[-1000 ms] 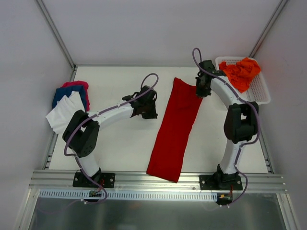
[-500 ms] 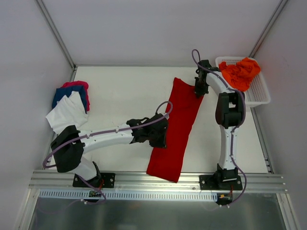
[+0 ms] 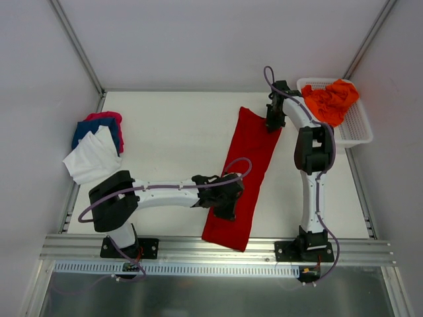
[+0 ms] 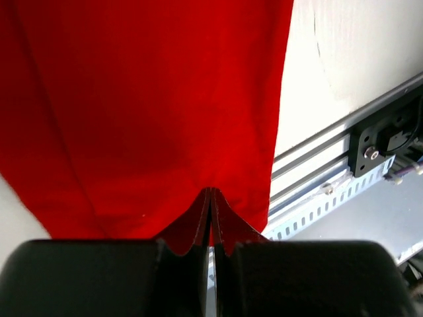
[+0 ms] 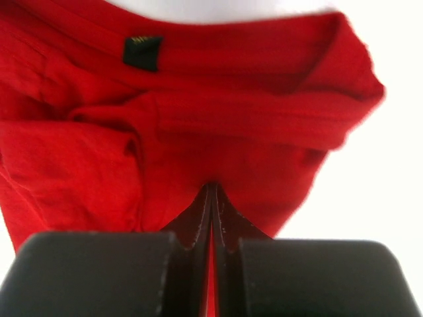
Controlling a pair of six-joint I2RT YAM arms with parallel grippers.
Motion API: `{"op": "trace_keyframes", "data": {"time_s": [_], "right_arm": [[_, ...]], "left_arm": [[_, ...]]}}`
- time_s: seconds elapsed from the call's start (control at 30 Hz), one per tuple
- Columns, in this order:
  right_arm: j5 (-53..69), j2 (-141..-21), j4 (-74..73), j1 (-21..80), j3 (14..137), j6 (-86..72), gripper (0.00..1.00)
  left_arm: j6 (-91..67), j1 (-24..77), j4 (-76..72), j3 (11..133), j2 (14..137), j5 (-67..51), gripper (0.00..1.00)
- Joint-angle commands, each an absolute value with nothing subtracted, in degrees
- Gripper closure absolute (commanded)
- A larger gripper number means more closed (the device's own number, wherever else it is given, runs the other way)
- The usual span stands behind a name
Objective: Fold and stack the t-shirts
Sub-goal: Fold the tshirt
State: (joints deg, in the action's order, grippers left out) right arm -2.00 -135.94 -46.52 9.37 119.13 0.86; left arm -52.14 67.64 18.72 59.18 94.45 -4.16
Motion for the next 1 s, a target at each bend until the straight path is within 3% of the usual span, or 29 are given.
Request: {"op": "trace_keyframes", "data": {"time_s": [0.0,0.3,0.7,0.97], "right_arm": [[1.58,-137.98,-49.04,9.76,122.87,0.26,0.99],[7.90,-142.29,-50.44,10.02,130.16,0.17,1.00],[15.29,-147.39,-49.31,10.28,137.81,-1.31,1.00],[17.76,-142.84,-40.09,10.72,130.71,0.00,1.00]], "left_arm": [[-54.05,68.82,14.78,58.19,97.03,-9.47,1.00],[-56.51,69.61,2.29,56.42,102.65,-17.75,1.00],[-55.72,69.70,-1.49,63.97,107.05,-20.92,1.00],[-51.95,69.70,-1.58,66.27,105.91,-15.05,1.00]]}}
